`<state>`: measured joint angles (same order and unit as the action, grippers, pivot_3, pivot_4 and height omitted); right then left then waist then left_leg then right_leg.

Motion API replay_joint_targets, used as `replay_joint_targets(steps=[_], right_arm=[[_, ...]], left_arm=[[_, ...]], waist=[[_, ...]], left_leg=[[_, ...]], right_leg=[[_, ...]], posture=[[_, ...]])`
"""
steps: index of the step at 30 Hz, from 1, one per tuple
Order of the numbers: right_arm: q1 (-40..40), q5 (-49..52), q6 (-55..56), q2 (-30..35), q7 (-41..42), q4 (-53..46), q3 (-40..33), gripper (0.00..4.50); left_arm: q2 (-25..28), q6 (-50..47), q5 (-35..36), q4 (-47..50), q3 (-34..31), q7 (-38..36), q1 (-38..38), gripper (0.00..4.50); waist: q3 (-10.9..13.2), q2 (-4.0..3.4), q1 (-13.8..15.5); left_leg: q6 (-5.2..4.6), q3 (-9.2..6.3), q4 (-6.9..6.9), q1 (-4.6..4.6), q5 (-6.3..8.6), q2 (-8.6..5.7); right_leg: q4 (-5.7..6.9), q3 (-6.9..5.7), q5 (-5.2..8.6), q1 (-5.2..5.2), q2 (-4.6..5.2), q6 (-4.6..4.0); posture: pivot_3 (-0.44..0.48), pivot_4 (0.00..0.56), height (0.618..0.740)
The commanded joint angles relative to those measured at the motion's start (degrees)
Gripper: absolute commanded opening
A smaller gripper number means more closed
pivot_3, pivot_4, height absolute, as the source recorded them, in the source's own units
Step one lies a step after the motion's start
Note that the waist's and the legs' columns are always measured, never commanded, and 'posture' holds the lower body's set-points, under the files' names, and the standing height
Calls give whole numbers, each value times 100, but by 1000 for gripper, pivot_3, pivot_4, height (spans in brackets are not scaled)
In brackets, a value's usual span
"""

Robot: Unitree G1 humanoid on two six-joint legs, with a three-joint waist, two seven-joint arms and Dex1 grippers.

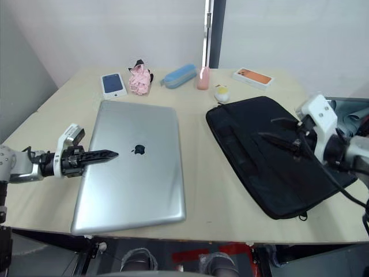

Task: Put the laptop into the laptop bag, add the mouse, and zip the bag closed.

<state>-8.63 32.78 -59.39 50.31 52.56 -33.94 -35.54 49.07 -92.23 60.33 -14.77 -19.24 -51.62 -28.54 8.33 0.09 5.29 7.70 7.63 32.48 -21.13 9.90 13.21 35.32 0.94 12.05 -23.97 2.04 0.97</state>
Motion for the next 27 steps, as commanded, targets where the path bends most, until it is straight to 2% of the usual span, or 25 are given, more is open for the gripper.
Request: replay_joint_targets(steps=[1,3,6,9,13,19,27], right_arm=[[127,336,-120,-44,-271,-475,-136,4482],[200,357,-18,-122,-453,-678,306,4482],[13,-163,214,-224,-1086,-631,1419,4482],[-253,-1075,635,-161,-1655,-103,2624,4482],[-871,-1647,978,-375,-2003,783,3404,4482],[-1269,-1998,1371,-549,-1873,1407,4047,4482],[-1515,-1978,1242,-824,-1930,1593,3967,4482]], left_arm=[[187,-27,589,21,-117,-120,-99,302],[131,-27,641,-101,-121,-64,-190,302],[-65,-27,683,-167,-194,127,-277,302],[-231,-27,776,-33,-204,283,-185,302],[-391,-27,786,-4,-297,433,-118,302],[-643,-27,806,30,-567,673,-110,302],[-737,-23,733,108,-815,789,42,302]], waist=[[0,0,1],[0,0,3],[0,-1,-11],[1,-2,-11],[1,-2,-9],[1,-2,-5],[1,-2,-8]], left_leg=[[-1,2,0,1,0,0],[-2,2,0,2,-1,0],[4,2,0,1,-5,0],[12,1,4,0,-10,-2],[14,-4,3,-6,-10,-3],[15,-11,3,-9,-10,-3],[15,-12,13,-6,-10,-2]], right_leg=[[3,3,0,0,0,0],[5,3,0,-1,0,0],[8,3,0,-3,-1,0],[8,2,0,-5,0,1],[6,-2,-1,-7,0,3],[9,-9,-10,-7,-1,18],[21,-9,-15,-6,0,26]], posture=[[0,150,740],[0,150,740],[0,150,740],[0,150,740],[0,150,740],[0,150,740],[0,150,740]])
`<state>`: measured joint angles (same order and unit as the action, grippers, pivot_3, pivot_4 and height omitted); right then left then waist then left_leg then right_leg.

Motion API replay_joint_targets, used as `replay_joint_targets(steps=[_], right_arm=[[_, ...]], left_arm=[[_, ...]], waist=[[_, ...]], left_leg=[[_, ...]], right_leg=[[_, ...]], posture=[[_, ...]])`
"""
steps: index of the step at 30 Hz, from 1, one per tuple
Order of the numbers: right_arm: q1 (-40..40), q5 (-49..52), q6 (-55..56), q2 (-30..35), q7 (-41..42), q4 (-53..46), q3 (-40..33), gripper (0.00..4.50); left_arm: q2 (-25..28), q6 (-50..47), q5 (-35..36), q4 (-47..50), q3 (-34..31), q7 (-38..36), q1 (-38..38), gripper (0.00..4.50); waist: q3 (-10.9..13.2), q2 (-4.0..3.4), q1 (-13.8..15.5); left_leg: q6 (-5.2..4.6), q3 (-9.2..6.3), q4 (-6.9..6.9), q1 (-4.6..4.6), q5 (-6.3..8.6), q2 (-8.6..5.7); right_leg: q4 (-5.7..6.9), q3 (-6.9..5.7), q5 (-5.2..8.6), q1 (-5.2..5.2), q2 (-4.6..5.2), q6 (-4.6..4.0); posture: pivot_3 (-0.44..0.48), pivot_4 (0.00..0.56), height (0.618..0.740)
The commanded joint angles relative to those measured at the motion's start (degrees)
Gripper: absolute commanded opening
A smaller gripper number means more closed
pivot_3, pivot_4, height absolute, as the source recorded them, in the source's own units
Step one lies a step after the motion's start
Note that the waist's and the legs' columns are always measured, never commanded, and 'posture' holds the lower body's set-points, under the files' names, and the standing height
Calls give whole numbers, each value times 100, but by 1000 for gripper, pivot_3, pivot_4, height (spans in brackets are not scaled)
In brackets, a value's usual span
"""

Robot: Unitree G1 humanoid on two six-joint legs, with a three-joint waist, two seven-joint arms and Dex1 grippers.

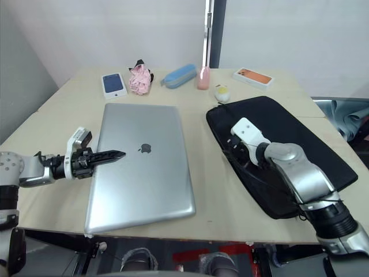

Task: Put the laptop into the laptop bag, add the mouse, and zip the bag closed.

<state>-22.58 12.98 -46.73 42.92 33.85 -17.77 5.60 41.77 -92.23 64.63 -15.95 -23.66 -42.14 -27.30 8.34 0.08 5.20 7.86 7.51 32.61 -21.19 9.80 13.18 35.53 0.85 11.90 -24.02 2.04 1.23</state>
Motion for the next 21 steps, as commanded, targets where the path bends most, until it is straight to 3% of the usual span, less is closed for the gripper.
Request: replay_joint_targets(steps=[1,19,21], right_arm=[[-135,-4,-41,-113,-72,-1,-157,4482],[151,-128,40,-499,-146,497,-114,4482],[205,-178,113,-520,-146,607,-88,3957]], left_arm=[[-20,-22,289,227,-382,-149,-83,302],[-110,274,35,83,-259,-224,-155,302],[-109,290,-11,76,-266,-230,-159,302]], waist=[[0,0,2],[0,0,1],[0,0,-1]], left_leg=[[0,-1,3,0,0,0],[0,-7,36,-1,0,0],[0,-6,36,-2,0,0]], right_leg=[[3,0,1,0,0,-2],[29,1,8,1,2,-16],[29,2,8,1,2,-15]], posture=[[0,150,740],[0,150,740],[0,150,740]])
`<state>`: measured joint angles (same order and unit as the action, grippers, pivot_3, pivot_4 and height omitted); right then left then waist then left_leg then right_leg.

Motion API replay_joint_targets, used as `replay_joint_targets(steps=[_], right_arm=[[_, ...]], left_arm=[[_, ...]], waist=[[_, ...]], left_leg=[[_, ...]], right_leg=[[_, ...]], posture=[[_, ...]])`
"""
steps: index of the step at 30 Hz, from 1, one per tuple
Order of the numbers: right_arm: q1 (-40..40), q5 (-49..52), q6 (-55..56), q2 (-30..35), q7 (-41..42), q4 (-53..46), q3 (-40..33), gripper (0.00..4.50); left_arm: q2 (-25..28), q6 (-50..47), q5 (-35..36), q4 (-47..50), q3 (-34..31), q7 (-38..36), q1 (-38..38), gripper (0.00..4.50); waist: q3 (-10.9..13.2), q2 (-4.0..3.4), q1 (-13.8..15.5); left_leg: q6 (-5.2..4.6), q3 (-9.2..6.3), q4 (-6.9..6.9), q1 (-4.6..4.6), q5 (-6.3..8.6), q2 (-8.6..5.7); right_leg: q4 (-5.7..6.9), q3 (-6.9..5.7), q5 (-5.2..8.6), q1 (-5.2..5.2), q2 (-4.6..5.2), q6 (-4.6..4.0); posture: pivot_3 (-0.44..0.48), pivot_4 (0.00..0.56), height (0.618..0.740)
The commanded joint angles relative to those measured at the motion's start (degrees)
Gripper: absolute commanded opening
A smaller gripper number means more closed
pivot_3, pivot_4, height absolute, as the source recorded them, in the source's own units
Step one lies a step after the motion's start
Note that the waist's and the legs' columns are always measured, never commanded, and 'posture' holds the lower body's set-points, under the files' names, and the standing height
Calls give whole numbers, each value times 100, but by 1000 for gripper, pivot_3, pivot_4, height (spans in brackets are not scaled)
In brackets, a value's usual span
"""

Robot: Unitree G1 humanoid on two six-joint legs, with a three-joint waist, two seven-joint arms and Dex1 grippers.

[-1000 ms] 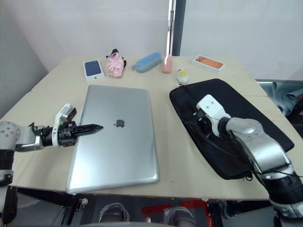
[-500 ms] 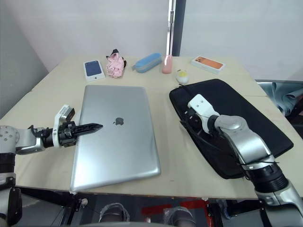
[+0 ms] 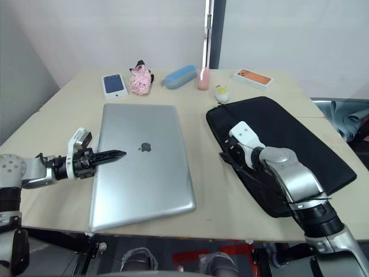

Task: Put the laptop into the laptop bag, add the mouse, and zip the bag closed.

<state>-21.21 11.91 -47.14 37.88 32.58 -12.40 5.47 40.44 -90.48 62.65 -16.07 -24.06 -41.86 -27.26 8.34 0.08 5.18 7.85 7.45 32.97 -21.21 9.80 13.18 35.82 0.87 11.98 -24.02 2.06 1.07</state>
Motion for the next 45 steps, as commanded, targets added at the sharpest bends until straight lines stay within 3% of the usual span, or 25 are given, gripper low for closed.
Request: replay_joint_targets(steps=[1,4,5,12,23,38,45], right_arm=[[86,-102,202,-31,-40,131,-76,3716],[150,-88,261,-77,-32,221,-119,2461],[172,-80,277,-86,-27,243,-137,2296],[267,-132,396,-99,-69,396,-239,9],[254,331,-46,-386,-191,-92,-804,9],[-890,1627,-1759,-298,-304,-499,-1949,9],[-1087,1911,-2043,-254,-351,-476,-2054,9]], left_arm=[[23,121,173,84,-232,-255,-164,302],[45,115,166,96,-258,-263,-148,302],[53,114,161,94,-266,-266,-149,302],[81,147,143,34,-312,-260,-209,302],[-243,234,134,-13,-269,-43,-401,302],[-1618,-18,228,-272,-436,1005,-1192,302],[-2475,41,290,-1128,-1237,2115,-1743,302]], waist=[[0,0,4],[-1,1,3],[-1,1,3],[-2,3,4],[-2,4,28],[0,1,28],[1,3,40]], left_leg=[[0,0,0,0,0,0],[0,-1,0,2,0,0],[0,-1,1,2,0,0],[0,-1,4,5,0,0],[-1,-6,10,4,0,-2],[-2,-6,4,-3,-1,-3],[-4,-8,13,-5,-2,-7]], right_leg=[[0,0,0,0,0,0],[1,0,0,2,0,0],[1,0,0,2,0,-1],[3,0,2,10,1,-3],[4,-3,1,10,3,-3],[2,-4,-10,4,1,16],[3,-2,-10,7,4,14]], posture=[[0,150,740],[0,150,740],[0,150,740],[0,150,740],[0,150,740],[0,150,740],[0,150,740]])
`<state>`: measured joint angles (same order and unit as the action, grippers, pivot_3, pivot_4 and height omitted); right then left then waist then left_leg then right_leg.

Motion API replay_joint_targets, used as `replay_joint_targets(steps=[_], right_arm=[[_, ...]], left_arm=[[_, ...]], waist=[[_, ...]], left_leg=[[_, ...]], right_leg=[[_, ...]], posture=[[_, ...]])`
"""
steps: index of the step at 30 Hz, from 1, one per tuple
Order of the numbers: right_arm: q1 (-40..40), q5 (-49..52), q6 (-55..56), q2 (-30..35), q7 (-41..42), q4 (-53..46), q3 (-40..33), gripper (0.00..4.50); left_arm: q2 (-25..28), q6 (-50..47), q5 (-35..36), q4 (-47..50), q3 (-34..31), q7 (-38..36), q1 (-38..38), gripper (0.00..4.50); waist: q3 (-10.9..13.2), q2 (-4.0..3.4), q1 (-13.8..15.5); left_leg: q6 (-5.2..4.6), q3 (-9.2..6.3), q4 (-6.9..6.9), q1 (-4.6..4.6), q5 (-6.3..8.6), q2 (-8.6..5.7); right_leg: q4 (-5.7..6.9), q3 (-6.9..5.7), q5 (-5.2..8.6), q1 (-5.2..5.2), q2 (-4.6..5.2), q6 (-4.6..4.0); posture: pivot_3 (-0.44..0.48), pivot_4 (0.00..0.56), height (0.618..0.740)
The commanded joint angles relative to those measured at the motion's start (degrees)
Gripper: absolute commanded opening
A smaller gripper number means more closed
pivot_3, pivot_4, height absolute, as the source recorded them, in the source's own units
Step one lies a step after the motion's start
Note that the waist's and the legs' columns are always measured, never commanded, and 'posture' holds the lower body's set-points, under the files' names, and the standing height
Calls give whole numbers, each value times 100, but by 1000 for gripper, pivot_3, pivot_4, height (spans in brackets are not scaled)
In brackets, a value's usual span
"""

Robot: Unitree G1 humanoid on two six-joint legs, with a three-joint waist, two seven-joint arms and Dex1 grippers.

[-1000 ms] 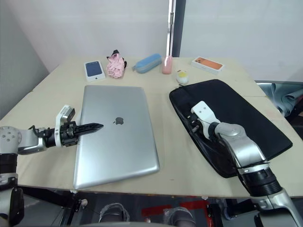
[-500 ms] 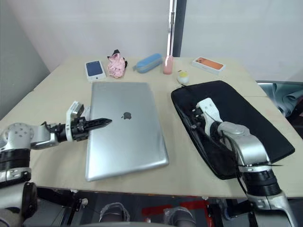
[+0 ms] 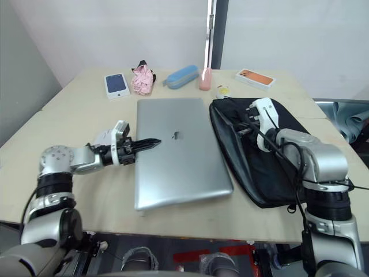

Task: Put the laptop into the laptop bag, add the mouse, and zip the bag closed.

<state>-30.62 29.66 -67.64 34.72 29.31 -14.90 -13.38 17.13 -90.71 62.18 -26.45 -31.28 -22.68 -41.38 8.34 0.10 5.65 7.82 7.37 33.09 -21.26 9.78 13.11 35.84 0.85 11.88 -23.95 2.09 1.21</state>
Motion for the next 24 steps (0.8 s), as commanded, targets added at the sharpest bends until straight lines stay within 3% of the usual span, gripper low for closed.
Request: replay_joint_targets(steps=[1,14,24], right_arm=[[-157,151,-1,56,-51,-225,-178,9],[-260,391,-164,-149,-413,-483,-146,9],[-361,481,-164,-546,-763,-588,-67,9]], left_arm=[[-213,16,329,-59,-542,277,-320,302],[-1176,49,259,-83,-757,1159,-320,302],[-1252,59,61,-115,-365,1071,-389,302]], waist=[[0,1,-19],[1,0,21],[2,-2,11]], left_leg=[[0,0,-1,-5,0,0],[-6,-40,3,-52,-4,-1],[-7,-45,8,-58,-4,-2]], right_leg=[[-1,0,-1,0,-1,1],[-20,-42,-26,-5,4,43],[-19,-47,-27,-6,6,46]], posture=[[0,150,740],[0,150,740],[0,150,740]])
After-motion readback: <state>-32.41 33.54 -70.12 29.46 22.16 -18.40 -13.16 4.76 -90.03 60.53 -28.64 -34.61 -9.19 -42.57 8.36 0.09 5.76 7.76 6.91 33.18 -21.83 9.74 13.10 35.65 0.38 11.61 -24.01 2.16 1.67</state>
